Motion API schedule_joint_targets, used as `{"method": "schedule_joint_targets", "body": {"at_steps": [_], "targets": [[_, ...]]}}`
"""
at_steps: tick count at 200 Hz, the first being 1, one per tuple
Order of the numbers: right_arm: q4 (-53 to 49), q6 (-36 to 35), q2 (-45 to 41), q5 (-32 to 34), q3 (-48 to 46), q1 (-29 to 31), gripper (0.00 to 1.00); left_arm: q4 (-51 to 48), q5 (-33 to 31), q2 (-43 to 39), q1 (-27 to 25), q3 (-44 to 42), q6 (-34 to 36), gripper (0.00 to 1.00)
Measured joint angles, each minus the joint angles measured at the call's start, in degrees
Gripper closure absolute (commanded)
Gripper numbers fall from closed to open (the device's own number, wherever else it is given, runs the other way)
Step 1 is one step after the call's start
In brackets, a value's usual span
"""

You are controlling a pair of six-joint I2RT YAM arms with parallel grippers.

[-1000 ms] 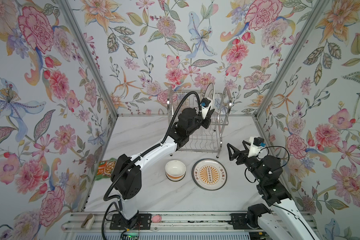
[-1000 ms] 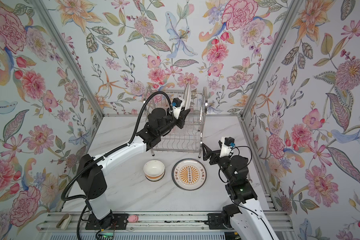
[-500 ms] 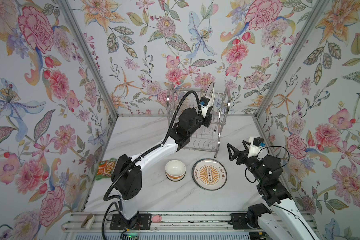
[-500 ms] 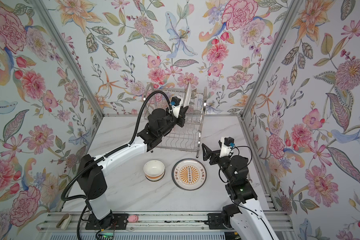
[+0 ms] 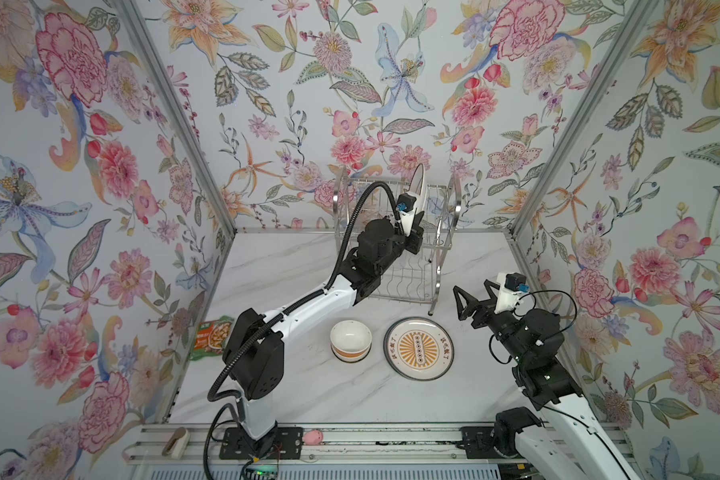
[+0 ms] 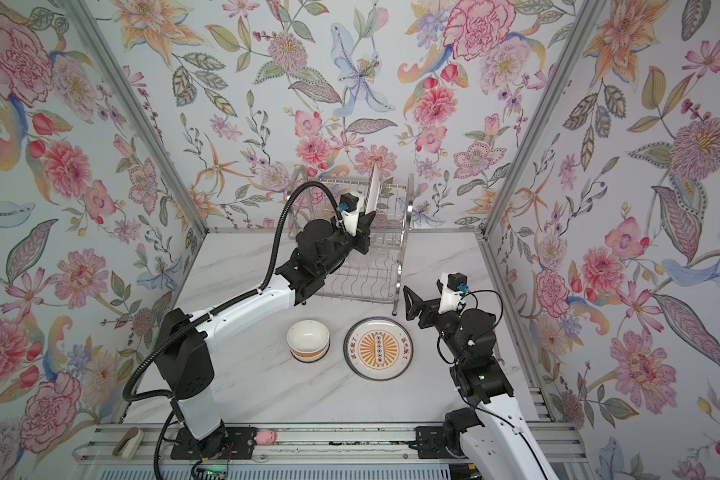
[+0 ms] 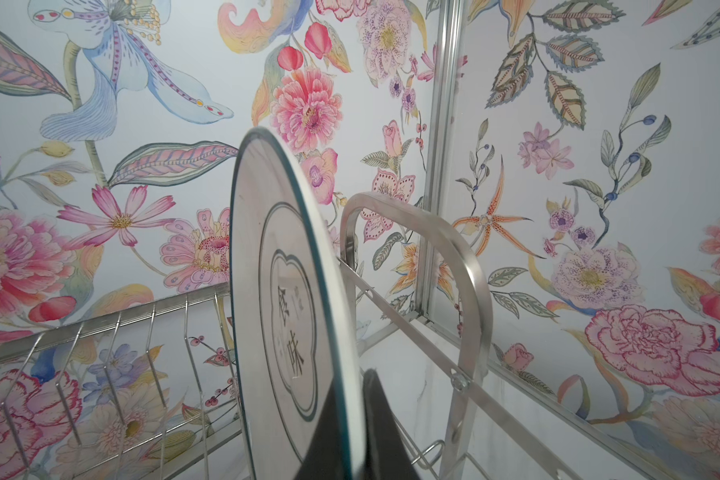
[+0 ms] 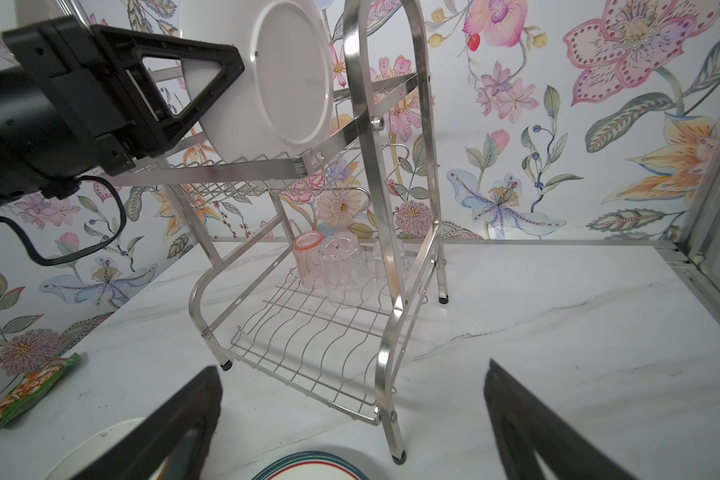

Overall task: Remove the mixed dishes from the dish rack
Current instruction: 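Close the left gripper on the white plate's rim in the rack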

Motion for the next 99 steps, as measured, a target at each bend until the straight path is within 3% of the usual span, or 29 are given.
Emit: {"method": "schedule_joint_targets", "body": {"at_steps": [99], "targets": [[0.61, 0.0, 0.31, -0.63, 0.0, -1.05, 0.01, 3.54, -9.94, 2.97, -3.02, 2.23, -2.89, 1.0]]}}
